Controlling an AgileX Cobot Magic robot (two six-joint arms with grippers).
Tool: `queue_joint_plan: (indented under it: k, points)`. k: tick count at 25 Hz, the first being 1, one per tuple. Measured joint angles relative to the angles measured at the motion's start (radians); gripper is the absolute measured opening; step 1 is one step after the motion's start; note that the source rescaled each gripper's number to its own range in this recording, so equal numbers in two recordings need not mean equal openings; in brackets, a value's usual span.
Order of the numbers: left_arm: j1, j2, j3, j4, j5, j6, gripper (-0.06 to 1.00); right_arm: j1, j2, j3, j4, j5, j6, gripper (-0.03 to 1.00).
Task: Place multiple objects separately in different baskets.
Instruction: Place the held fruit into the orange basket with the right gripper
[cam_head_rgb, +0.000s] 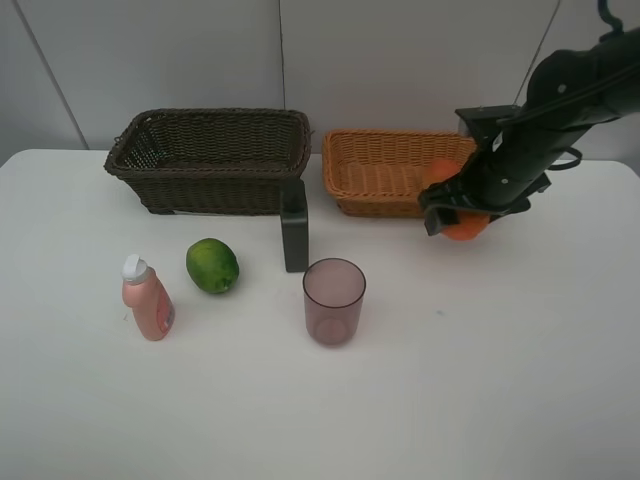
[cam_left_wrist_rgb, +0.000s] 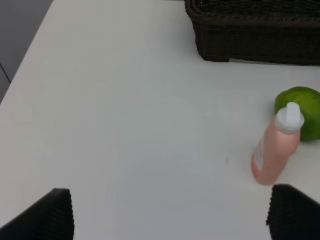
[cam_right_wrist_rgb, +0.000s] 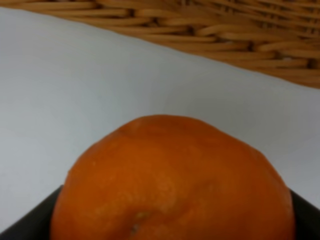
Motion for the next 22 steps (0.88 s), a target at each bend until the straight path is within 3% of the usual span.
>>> queue_joint_plan:
  k: [15,22]
  points:
    - [0.000,0.000,0.000,0.000,0.000,0.000,1.00,0.000,0.097,-0.378,-0.127,0.092,0.000,0.64]
    - [0.000,0.000,0.000,0.000,0.000,0.000,1.00,0.004,0.213,-0.535,-0.202,0.082,-0.001,0.64]
